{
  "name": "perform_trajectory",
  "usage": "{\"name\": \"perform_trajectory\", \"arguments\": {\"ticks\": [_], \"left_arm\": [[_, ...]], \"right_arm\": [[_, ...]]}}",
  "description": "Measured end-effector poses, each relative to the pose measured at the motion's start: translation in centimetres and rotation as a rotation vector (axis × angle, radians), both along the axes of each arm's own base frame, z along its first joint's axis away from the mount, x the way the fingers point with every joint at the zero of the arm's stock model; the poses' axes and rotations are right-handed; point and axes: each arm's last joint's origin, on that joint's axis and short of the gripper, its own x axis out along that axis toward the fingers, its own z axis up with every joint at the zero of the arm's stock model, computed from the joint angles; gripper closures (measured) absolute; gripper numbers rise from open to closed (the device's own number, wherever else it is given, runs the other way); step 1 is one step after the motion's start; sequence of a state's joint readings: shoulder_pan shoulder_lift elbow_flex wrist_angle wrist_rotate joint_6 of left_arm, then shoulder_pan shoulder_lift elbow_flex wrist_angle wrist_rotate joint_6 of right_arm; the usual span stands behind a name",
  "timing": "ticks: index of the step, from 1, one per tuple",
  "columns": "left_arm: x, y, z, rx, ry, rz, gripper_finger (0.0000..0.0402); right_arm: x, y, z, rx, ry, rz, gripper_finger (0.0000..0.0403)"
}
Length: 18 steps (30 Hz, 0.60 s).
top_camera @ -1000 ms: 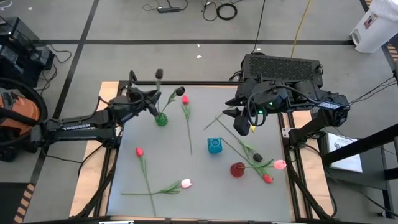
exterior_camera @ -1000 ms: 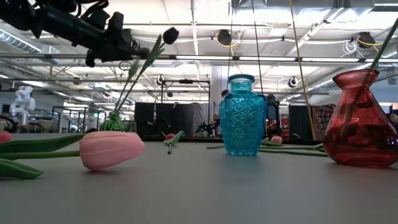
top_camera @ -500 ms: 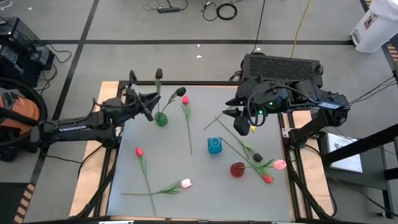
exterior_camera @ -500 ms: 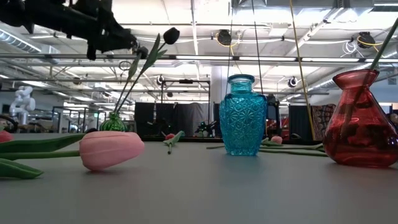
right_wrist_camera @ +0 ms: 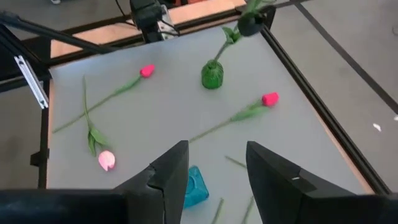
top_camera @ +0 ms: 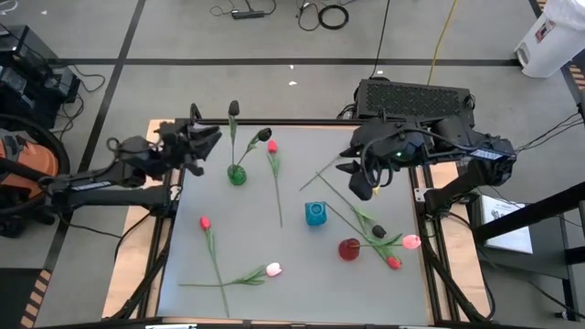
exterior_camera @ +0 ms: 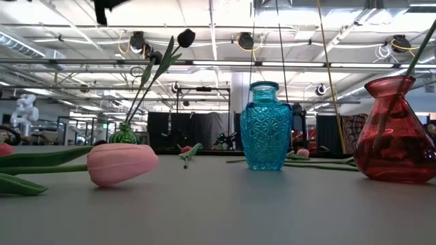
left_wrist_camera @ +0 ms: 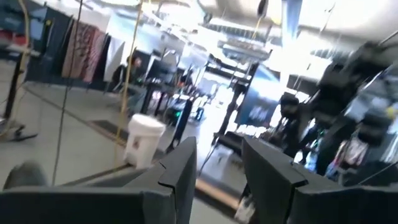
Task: Sort flowers into vase by color
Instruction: Put the black tulip into the green vase
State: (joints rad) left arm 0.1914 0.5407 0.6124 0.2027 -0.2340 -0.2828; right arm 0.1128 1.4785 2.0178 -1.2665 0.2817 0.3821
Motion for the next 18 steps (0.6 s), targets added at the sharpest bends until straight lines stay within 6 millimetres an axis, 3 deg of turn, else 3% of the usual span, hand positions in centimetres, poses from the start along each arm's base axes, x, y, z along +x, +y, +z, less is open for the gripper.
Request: {"name": "perform_trajectory", "arguments": {"ticks": [6, 18], "left_arm": [[-0.7, -0.2, 2.1, 0.023, -0.057, 0.002, 0.0267], [-0.2, -0.1, 1.8, -0.017, -0.042, -0.007, 0.0267]], "right_arm": [[-3.3, -0.4, 0.9, 0.019, 0.01, -0.018, 0.025], [-12.7, -1.5, 3.2, 0.011, -0.084, -0.042, 0.025]]}}
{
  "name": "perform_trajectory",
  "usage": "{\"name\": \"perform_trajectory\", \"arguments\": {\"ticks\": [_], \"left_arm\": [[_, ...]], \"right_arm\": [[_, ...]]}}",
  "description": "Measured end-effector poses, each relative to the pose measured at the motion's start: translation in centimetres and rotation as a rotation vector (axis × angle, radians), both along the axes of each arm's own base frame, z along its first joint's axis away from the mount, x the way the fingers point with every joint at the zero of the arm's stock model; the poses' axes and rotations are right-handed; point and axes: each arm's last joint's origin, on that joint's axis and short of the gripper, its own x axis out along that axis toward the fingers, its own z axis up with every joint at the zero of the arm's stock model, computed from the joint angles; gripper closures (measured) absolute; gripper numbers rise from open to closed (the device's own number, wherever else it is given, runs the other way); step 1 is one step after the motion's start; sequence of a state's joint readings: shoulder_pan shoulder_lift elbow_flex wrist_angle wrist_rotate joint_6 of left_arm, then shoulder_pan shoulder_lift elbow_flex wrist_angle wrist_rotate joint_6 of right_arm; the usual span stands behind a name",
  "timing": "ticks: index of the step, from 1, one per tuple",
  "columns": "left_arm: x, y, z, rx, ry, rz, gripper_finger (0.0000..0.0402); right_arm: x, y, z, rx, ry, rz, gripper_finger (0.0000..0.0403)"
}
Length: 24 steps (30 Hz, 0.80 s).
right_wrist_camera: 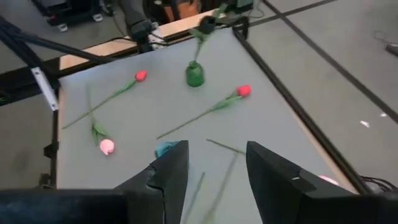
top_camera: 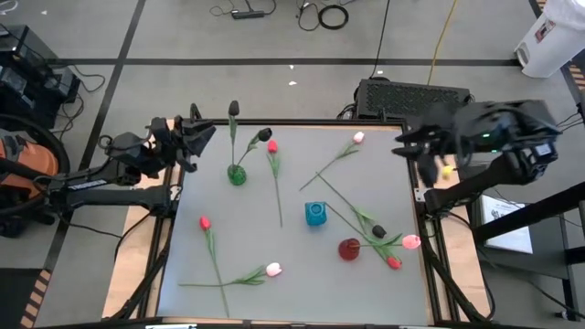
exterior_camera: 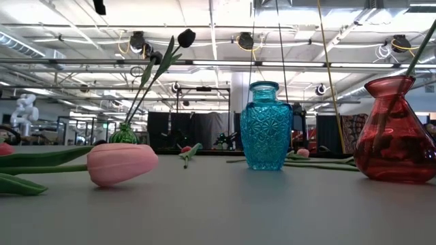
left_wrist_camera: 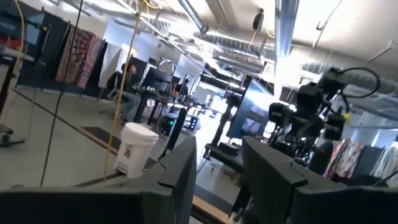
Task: Sort flowers into vase by color
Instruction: Put the black tulip into the green vase
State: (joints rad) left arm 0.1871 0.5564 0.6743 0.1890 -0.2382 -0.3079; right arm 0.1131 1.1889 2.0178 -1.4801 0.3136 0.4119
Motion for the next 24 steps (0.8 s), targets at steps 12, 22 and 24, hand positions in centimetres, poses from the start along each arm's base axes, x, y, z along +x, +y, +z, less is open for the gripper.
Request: {"name": "perform_trajectory", "arguments": {"ticks": [12, 22, 24], "left_arm": [[0.0, 0.0, 0.0, -0.075, -0.037, -0.028, 0.0267], [0.0, 0.0, 0.0, -0.089, -0.043, -0.032, 0.0267], [0.0, 0.0, 0.0, -0.089, -0.043, -0.032, 0.0267]], "right_arm": [[-6.8, -1.3, -0.5, -0.101, -0.045, -0.165, 0.025], [-8.7, -1.7, -6.8, -0.049, 0.042, -0.305, 0.025], [-8.8, -1.7, -8.7, -0.011, 0.07, -0.344, 0.025]]}}
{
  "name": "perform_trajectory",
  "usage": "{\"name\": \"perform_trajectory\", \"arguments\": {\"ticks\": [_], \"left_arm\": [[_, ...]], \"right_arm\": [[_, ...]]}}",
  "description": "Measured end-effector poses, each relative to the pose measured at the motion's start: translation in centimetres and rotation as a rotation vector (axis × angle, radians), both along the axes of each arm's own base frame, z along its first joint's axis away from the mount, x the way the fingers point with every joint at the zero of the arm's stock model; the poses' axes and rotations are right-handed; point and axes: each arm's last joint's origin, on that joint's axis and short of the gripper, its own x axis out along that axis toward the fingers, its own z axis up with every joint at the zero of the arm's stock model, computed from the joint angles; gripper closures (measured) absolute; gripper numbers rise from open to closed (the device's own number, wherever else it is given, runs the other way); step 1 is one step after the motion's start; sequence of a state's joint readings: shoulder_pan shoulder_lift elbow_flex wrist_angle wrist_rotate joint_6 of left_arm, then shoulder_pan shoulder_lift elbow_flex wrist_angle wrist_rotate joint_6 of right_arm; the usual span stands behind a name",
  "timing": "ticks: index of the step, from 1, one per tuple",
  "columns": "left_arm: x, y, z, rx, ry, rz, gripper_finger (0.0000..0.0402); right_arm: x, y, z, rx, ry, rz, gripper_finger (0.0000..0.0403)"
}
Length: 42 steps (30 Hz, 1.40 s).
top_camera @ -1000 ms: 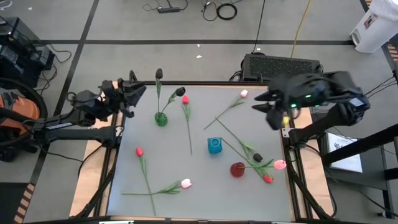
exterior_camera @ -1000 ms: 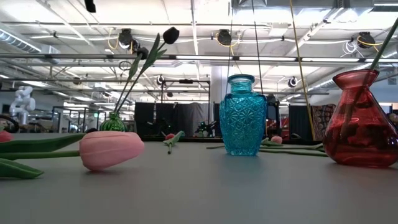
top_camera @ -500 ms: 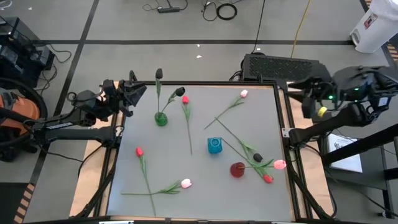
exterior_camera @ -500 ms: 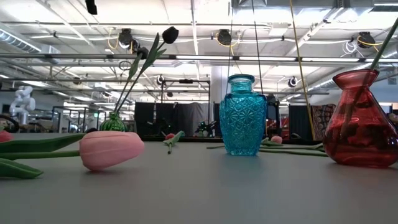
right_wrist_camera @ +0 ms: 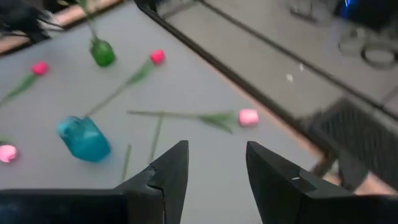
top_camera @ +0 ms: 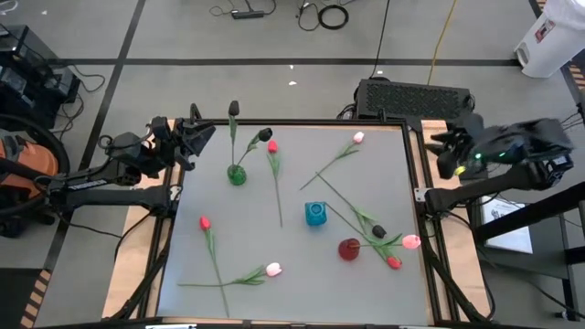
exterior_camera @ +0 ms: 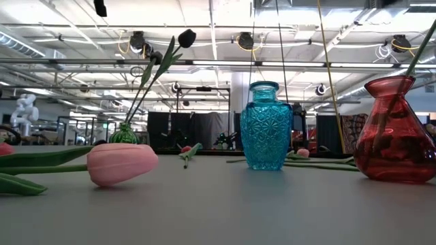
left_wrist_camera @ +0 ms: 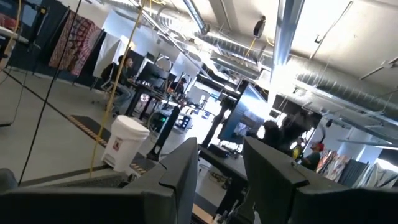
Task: Sort flowers into vase by color
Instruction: Put the black tulip into the green vase
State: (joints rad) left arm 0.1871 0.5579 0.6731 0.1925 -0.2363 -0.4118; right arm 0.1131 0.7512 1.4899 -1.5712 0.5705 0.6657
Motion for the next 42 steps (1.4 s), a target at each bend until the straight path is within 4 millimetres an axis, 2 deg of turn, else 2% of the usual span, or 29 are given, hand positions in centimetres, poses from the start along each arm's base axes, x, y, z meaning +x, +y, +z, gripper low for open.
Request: {"name": "perform_trajectory", "arguments": {"ticks": [6, 14, 21, 25, 32, 42], "left_arm": [[0.0, 0.0, 0.0, -0.001, 0.0, 0.002, 0.0267], [0.0, 0.0, 0.0, -0.002, 0.001, 0.005, 0.0267], [0.3, 0.1, -0.2, 0.0, 0.018, 0.009, 0.0267], [0.4, 0.1, -0.5, -0.006, 0.05, 0.009, 0.0267], [0.5, 0.1, -0.9, -0.018, 0.087, 0.008, 0.0267], [0.5, 0.1, -0.9, -0.017, 0.087, 0.008, 0.0267]], "right_arm": [[1.1, 0.2, -5.3, 0.107, 0.033, -0.094, 0.025], [5.2, 1.2, -12.3, 0.29, 0.113, -0.033, 0.025], [6.6, 1.5, -17.6, 0.435, 0.199, -0.17, 0.025], [7.5, 1.8, -19.1, 0.515, 0.187, -0.205, 0.025], [9.2, 2.0, -19.7, 0.583, 0.152, -0.256, 0.0245], [11.6, 2.6, -21.2, 0.682, 0.24, -0.259, 0.0185]]}}
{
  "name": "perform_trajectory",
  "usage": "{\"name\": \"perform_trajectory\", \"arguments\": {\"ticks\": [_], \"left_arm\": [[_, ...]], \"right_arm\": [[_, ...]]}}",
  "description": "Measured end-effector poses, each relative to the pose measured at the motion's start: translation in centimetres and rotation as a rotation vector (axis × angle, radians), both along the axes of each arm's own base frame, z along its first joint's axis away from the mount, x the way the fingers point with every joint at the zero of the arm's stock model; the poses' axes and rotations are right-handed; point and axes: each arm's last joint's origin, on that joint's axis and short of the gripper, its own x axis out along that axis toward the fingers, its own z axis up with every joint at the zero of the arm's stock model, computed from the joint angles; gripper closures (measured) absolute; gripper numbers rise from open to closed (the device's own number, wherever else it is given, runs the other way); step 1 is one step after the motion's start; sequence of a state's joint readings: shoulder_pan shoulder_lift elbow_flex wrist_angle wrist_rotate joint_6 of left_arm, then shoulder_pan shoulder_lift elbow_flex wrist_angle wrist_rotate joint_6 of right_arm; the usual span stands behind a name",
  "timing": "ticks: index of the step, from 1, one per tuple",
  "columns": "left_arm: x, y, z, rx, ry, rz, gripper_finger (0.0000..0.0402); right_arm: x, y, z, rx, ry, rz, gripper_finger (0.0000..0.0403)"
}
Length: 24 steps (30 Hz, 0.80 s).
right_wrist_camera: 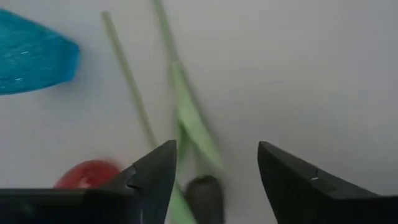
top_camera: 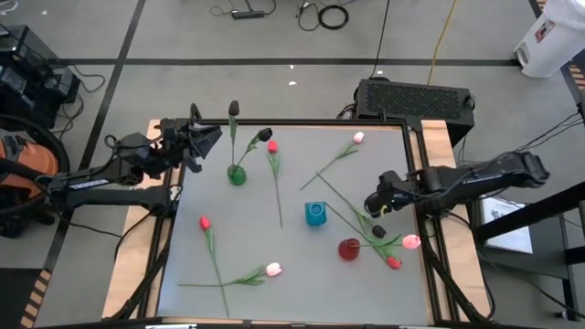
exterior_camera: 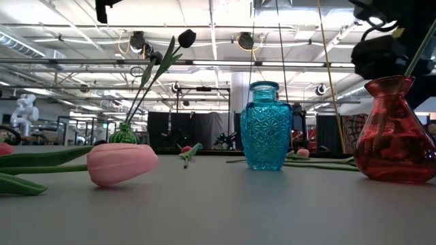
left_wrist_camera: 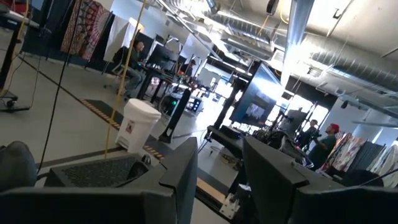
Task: Sort flowers into vase by color
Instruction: Put the black tulip into the green vase
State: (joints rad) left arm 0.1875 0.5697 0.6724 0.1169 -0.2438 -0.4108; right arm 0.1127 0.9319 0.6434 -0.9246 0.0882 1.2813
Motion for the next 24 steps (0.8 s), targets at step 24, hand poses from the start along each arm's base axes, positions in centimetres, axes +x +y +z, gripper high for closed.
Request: {"name": "perform_trajectory", "arguments": {"ticks": [24], "left_arm": [[0.0, 0.0, 0.0, 0.005, 0.001, -0.005, 0.0267]], "right_arm": [[5.4, 0.9, -4.3, 0.029, 0.066, 0.171, 0.0172]]}}
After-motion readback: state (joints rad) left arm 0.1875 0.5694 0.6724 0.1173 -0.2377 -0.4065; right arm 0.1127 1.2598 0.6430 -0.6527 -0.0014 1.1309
